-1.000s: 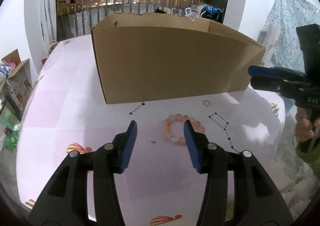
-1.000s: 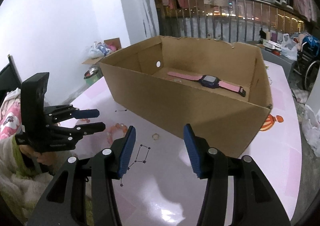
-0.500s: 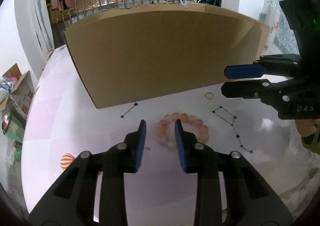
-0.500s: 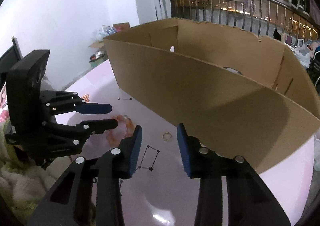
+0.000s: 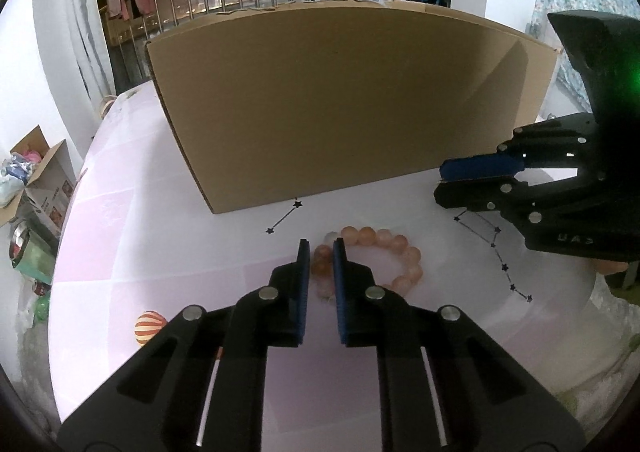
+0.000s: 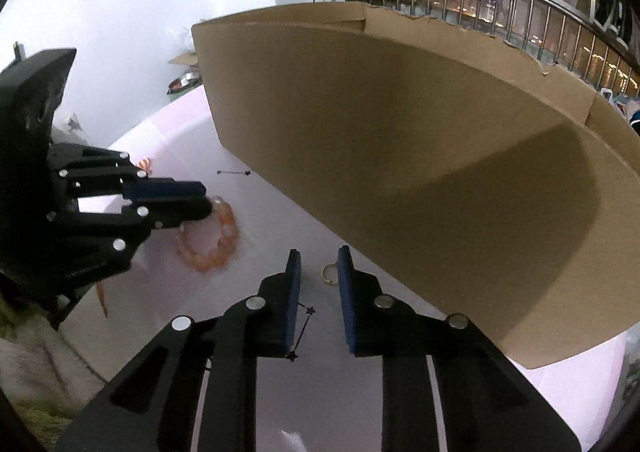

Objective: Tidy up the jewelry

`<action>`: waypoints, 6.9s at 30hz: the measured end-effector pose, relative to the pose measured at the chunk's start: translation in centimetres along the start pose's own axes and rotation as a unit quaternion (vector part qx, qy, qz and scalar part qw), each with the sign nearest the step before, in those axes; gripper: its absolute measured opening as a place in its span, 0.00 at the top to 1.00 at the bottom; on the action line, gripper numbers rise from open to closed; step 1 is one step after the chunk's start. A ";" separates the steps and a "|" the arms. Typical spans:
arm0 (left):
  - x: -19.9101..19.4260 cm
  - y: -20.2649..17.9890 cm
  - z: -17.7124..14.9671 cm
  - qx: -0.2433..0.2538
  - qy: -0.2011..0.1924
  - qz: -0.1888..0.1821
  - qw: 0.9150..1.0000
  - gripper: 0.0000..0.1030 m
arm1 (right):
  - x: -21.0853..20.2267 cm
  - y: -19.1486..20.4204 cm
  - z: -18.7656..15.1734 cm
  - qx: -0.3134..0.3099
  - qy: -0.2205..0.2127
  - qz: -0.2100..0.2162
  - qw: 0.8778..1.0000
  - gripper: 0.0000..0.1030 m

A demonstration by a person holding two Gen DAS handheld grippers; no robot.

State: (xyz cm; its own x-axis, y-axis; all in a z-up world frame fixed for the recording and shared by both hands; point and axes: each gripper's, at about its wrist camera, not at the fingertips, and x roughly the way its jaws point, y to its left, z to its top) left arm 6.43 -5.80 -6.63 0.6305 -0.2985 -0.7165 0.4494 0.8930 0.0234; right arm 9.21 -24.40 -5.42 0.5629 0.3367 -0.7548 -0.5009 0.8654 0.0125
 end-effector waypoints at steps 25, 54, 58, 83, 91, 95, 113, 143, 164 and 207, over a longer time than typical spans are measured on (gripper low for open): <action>0.6 -0.5 0.1 -0.005 -0.005 0.013 1.000 0.90 | -4.3 -0.5 -3.2 0.056 -0.014 -0.008 0.998 0.94; 0.4 -1.5 0.2 0.001 -0.005 0.025 1.000 0.89 | -4.3 -0.4 -3.5 0.061 0.000 0.015 0.998 0.94; 0.4 -1.6 0.2 -0.001 -0.006 0.026 1.000 0.89 | -3.3 -1.5 -3.5 0.072 0.012 0.014 0.997 0.94; 0.4 -2.1 0.1 0.010 -0.008 0.028 1.000 0.89 | -2.2 -0.6 -1.6 -0.077 0.021 0.034 0.996 0.71; 0.3 -2.6 0.2 0.019 -0.007 0.030 0.999 0.89 | -2.1 -1.4 -1.3 -0.071 0.027 0.087 0.993 0.90; 0.2 -2.8 0.2 0.019 -0.008 0.029 0.999 0.89 | -2.1 -1.5 -1.5 -0.059 0.021 0.091 0.994 0.90; -0.4 -3.3 0.3 0.010 -0.019 0.020 1.000 0.92 | -3.4 -2.2 -1.9 -0.017 -0.013 0.080 0.997 0.90; -11.5 -1.2 13.9 0.022 -0.140 -0.076 0.987 0.92 | -15.2 -7.5 7.8 0.029 -0.181 0.061 0.981 0.90; 4.4 2.1 15.4 -0.021 0.064 -0.099 0.993 0.87 | -3.2 -10.9 9.9 0.052 0.029 0.090 0.994 0.89; 0.1 5.0 10.5 -0.243 0.027 -0.077 0.967 0.18 | -8.3 -16.2 -1.7 0.393 -0.066 0.060 0.915 0.41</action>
State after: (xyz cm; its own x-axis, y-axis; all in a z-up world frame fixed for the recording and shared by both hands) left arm 15.35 -4.91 0.73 0.5392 -0.4348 -0.7212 0.1775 0.8958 -0.4074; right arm 11.55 -41.81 -0.45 0.6354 0.4430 -0.6325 0.0353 0.8016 0.5969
